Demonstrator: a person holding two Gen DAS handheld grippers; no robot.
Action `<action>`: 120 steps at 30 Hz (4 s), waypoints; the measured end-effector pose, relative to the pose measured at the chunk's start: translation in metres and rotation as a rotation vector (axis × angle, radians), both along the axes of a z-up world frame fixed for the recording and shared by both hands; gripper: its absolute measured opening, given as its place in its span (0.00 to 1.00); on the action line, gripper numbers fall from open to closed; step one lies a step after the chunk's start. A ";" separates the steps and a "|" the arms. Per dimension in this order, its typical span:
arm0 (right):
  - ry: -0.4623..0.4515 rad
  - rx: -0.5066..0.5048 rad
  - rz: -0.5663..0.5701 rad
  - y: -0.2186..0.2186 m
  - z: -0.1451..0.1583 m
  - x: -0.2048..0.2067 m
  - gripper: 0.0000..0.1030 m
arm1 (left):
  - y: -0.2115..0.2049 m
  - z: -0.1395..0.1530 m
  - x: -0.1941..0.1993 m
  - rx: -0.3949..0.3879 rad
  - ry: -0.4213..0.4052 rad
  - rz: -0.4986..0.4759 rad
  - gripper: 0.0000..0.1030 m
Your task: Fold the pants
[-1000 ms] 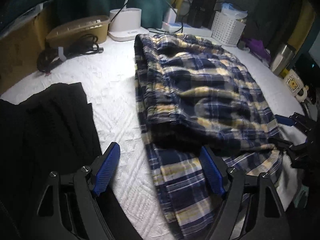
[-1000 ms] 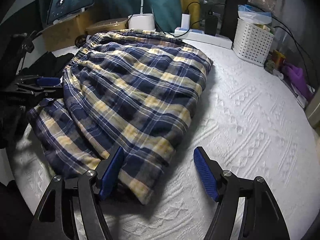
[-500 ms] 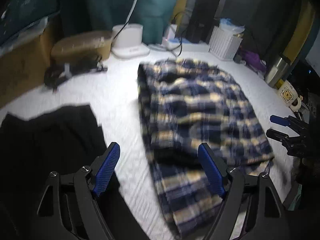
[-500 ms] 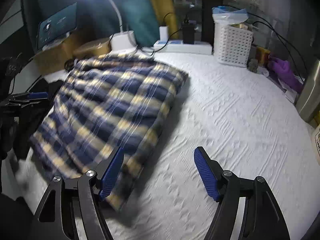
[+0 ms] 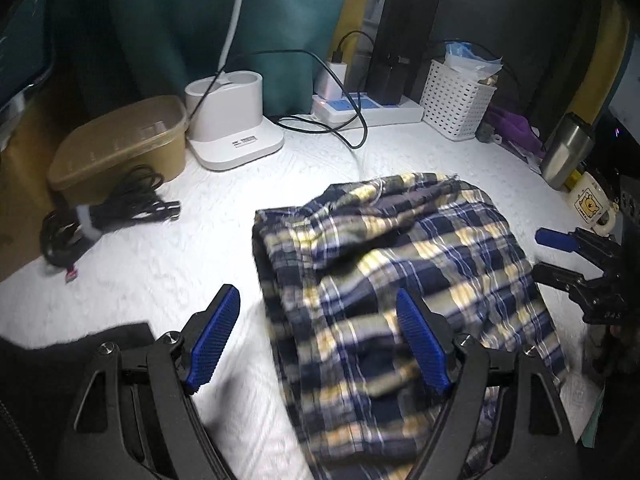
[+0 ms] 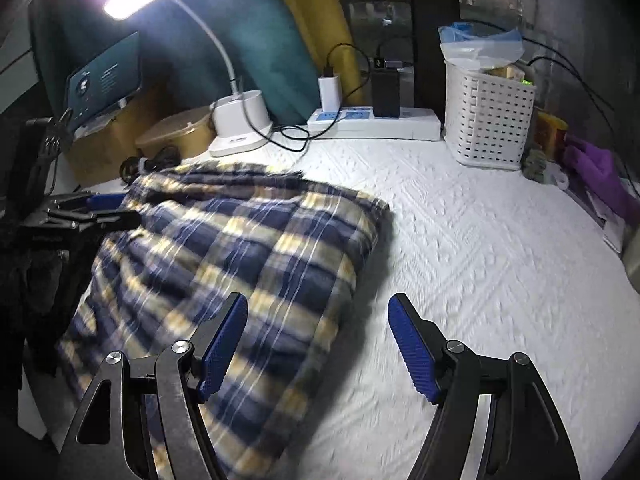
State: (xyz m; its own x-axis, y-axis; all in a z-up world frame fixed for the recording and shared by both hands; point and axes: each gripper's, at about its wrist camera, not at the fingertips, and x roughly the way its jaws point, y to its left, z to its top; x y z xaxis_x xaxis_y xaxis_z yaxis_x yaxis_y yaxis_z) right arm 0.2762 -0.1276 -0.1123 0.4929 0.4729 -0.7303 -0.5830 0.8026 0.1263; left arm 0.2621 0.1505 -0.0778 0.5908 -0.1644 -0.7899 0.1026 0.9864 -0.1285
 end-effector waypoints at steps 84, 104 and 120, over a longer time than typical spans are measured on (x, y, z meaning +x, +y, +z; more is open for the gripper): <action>0.012 0.075 0.170 0.056 0.012 0.030 0.18 | -0.042 0.017 -0.005 -0.057 -0.101 -0.131 0.31; -0.279 0.168 0.225 0.037 0.127 -0.085 0.18 | -0.043 0.113 -0.124 0.023 -0.432 -0.052 0.31; -0.436 0.183 0.329 0.055 0.180 -0.153 0.18 | -0.013 0.150 -0.196 0.045 -0.575 0.049 0.31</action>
